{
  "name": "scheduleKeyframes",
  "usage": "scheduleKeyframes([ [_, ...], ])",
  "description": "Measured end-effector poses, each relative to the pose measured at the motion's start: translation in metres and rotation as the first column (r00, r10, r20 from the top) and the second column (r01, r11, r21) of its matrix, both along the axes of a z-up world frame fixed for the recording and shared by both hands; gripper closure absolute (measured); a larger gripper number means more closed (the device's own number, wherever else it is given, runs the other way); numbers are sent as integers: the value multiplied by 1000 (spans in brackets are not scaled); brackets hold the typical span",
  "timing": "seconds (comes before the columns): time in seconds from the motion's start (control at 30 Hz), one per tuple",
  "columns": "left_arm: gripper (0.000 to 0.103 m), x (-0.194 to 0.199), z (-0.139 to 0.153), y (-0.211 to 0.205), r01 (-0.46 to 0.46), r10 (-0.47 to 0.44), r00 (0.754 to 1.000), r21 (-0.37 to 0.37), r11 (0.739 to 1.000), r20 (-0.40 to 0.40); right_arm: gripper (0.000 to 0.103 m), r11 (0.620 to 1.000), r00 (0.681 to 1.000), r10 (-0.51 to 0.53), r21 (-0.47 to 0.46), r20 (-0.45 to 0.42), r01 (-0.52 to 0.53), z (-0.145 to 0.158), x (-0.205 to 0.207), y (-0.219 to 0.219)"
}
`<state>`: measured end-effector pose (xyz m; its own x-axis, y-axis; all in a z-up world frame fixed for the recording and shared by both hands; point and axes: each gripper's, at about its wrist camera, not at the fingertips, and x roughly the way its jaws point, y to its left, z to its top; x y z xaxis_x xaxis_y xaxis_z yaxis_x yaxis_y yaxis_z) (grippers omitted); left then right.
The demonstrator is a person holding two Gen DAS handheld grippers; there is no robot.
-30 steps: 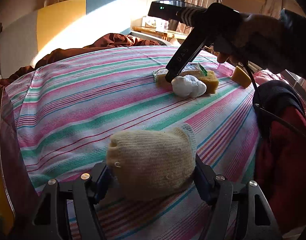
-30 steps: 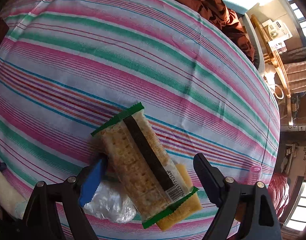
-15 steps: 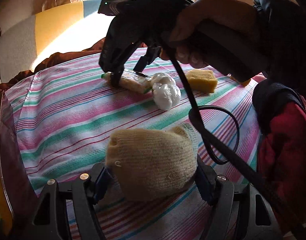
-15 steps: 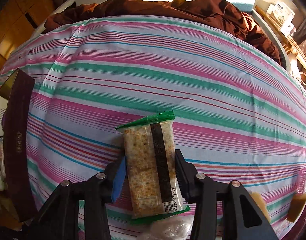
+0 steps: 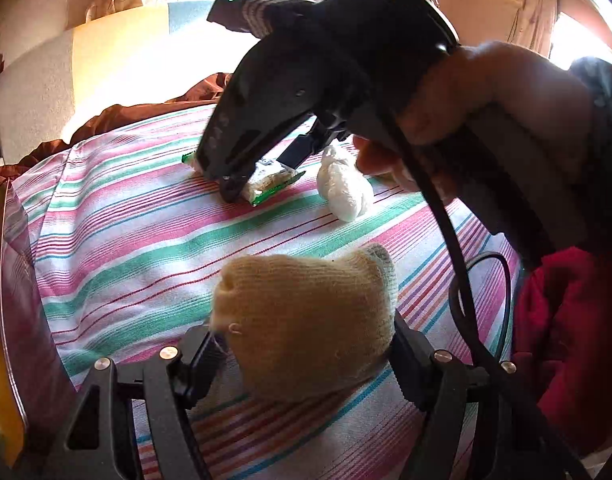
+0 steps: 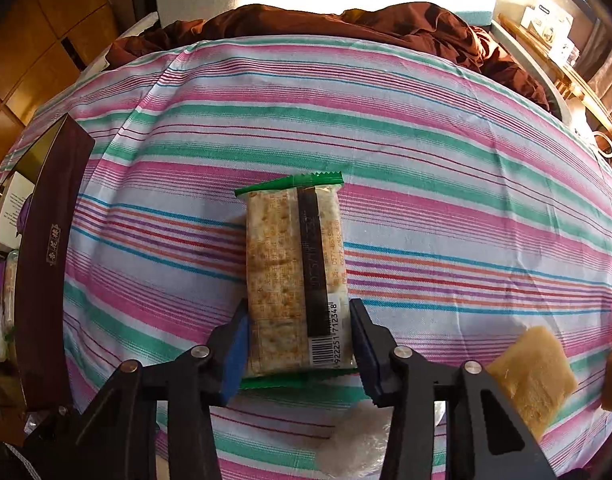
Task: Organize objects
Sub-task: 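Drop the knit roll into the tray with the left gripper while the right holds crackers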
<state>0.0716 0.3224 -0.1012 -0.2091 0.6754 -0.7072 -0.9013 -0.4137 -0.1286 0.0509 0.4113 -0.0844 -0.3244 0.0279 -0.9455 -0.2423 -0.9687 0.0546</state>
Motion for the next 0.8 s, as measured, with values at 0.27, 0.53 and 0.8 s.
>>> scheduleKeyframes([
  [0.27,29,1,-1,-3,-11,11,1000,-5,1000,-4,55,1000,999,-4,-16,-36,3,-3,12,4],
  [0.53,40,-6,2,0,-40,40,999,-30,999,14,54,1000,999,4,-24,-34,-5,1,-3,-1],
  [0.8,42,-1,8,-2,-68,71,997,-65,996,41,54,1000,999,19,-7,-39,-20,6,-7,-9],
])
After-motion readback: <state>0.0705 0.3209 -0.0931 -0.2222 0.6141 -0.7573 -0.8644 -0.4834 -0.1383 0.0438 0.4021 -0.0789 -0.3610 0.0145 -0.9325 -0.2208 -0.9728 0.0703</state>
